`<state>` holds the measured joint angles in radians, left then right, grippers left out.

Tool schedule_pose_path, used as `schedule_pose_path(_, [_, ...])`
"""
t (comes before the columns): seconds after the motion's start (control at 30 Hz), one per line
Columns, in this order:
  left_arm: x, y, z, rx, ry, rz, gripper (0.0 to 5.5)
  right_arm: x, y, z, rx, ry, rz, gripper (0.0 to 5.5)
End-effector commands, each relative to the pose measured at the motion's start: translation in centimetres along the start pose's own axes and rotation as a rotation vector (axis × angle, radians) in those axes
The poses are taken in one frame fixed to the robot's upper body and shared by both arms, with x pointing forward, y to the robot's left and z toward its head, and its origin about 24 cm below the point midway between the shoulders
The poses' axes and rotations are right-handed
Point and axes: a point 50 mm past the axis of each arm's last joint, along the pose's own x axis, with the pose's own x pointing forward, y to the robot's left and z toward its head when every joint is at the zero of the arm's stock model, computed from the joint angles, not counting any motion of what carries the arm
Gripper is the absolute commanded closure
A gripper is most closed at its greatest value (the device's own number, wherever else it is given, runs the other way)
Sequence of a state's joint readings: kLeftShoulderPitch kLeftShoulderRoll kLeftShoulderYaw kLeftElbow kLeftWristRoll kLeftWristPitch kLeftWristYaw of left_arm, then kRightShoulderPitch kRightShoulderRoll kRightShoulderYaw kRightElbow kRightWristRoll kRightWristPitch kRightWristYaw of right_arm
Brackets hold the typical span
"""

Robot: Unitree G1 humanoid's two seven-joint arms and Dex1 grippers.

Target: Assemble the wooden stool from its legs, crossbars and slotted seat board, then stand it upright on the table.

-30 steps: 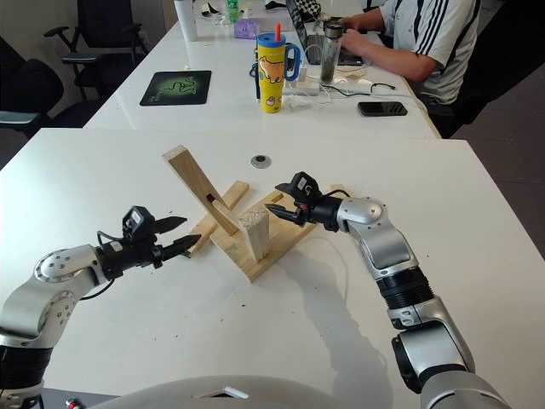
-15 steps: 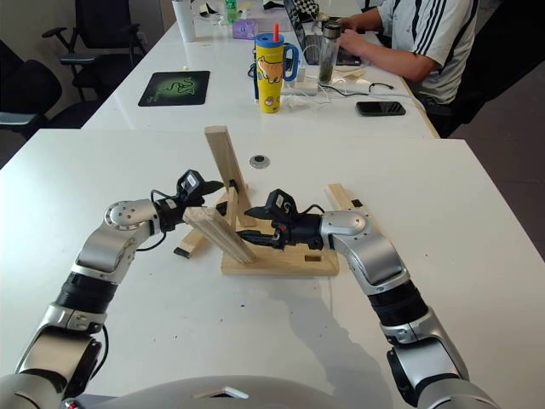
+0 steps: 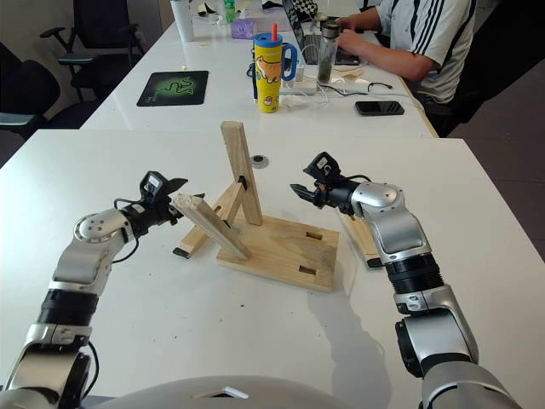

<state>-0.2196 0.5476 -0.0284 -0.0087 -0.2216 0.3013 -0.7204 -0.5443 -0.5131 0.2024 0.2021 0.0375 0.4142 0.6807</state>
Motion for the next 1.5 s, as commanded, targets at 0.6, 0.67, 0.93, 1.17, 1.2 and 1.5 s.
schedule_pose_path(0.6, [3.8,-4.6,-0.7,0.22,0.184,-0.17,2.62,0.3,2.4,-5.1,-0.154,0.232,0.219,2.98])
schedule_pose_path(0.67, [5.0,-4.2,-0.3,0.224,0.15,-0.134,2.62,-0.3,3.0,-5.3,-0.149,0.238,0.297,2.98])
schedule_pose_path(0.93, [7.8,-4.3,0.0,0.196,0.08,-0.037,2.62,0.0,3.0,-3.7,-0.055,0.151,0.25,2.98])
schedule_pose_path(1.17, [7.4,-3.2,-0.7,0.172,0.092,0.046,2.62,0.0,1.7,-3.4,0.01,0.133,0.086,2.98])
schedule_pose_path(1.2, [7.0,-3.0,-0.7,0.157,0.083,0.063,2.62,-0.3,1.2,-3.3,0.021,0.131,0.049,2.98])
schedule_pose_path(1.5, [3.0,-1.3,-0.8,-0.082,-0.01,0.234,2.62,-4.3,-3.2,-3.7,0.245,0.044,-0.304,2.98])
